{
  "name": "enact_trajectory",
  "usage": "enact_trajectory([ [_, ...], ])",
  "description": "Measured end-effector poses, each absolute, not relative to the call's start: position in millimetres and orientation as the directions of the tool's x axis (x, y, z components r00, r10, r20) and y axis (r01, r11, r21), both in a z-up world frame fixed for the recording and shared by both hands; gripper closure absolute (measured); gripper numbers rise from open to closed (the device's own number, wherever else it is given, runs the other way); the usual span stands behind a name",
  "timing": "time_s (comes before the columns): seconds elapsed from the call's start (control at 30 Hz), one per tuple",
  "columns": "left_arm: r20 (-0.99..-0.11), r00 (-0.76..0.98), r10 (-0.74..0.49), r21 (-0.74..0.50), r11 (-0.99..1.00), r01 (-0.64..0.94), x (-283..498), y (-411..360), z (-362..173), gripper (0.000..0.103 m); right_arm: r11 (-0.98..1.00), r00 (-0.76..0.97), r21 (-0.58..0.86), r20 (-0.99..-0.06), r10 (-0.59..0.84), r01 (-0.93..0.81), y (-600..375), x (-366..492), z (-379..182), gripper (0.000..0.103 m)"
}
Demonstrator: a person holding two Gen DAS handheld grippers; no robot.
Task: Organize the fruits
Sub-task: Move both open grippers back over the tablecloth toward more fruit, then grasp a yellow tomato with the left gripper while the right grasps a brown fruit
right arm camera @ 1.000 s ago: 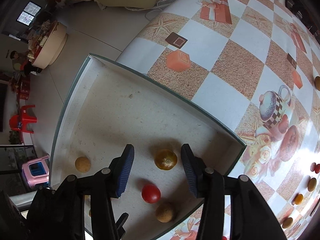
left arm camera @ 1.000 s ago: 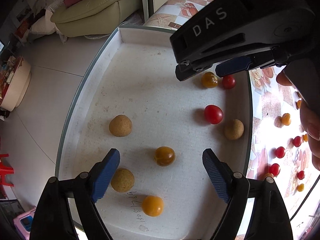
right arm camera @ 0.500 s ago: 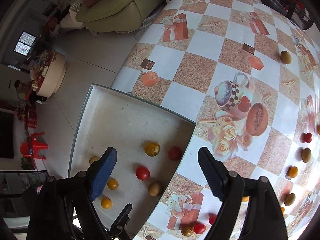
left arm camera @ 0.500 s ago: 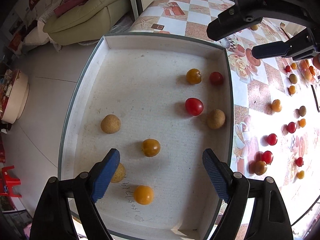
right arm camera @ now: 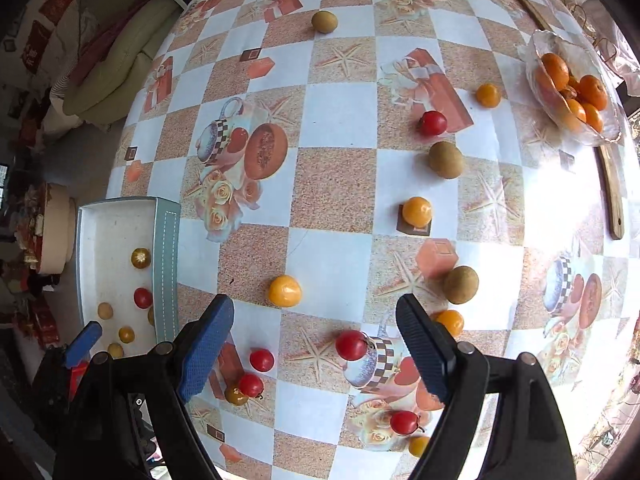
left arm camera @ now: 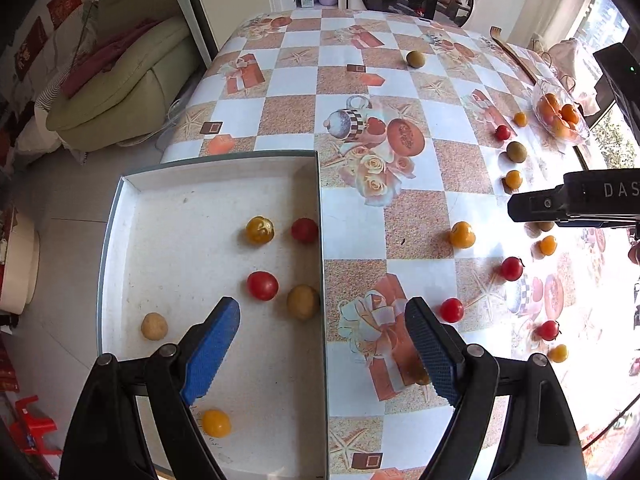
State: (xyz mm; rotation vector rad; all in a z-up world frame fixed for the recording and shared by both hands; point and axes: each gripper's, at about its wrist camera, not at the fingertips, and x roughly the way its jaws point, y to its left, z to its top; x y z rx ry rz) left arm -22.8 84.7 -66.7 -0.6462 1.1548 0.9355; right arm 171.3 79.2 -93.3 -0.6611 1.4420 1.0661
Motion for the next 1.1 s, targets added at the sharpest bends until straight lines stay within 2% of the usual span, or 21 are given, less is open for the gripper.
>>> enact_trajectory([
  [0.33, -0.970, 0.150, 0.191, -0.020, 0.551, -0.834, 42, 89, -81, 0.018, 0.544, -0.122, 0.172, -0.984, 0.128, -0.821, 36, 232, -111, 0.017],
  [0.83, -0.987, 0.099, 0.126, -0.013, 0.552, -0.834, 86, 109, -131, 0.018, 0.527, -0.112, 0.151, -0.988, 0.105, -0.836, 51, 246, -135, 0.018],
  [0.9, -0.989, 0.091, 0.119, -0.010, 0.551, -0.835, 87, 109, -136, 0.018, 0.523, -0.112, 0.150, -0.988, 0.104, -0.839, 53, 245, -138, 0.022],
  [0.97, -0.990, 0.090, 0.113, -0.014, 0.548, -0.836, 88, 110, -139, 0.018, 0.520, -0.111, 0.146, -0.989, 0.098, -0.841, 56, 242, -141, 0.032],
  [1.03, -0.989, 0.089, 0.115, -0.011, 0.549, -0.836, 90, 110, -140, 0.018, 0.514, -0.104, 0.136, -0.990, 0.092, -0.847, 58, 240, -142, 0.034],
  [1.07, -0.989, 0.090, 0.117, -0.011, 0.552, -0.834, 91, 110, -140, 0.021, 0.505, -0.098, 0.133, -0.991, 0.095, -0.853, 61, 239, -143, 0.038],
  [1.1, -0.989, 0.086, 0.116, -0.007, 0.555, -0.832, 92, 109, -141, 0.030, 0.495, -0.092, 0.126, -0.991, 0.093, -0.860, 62, 237, -143, 0.039],
])
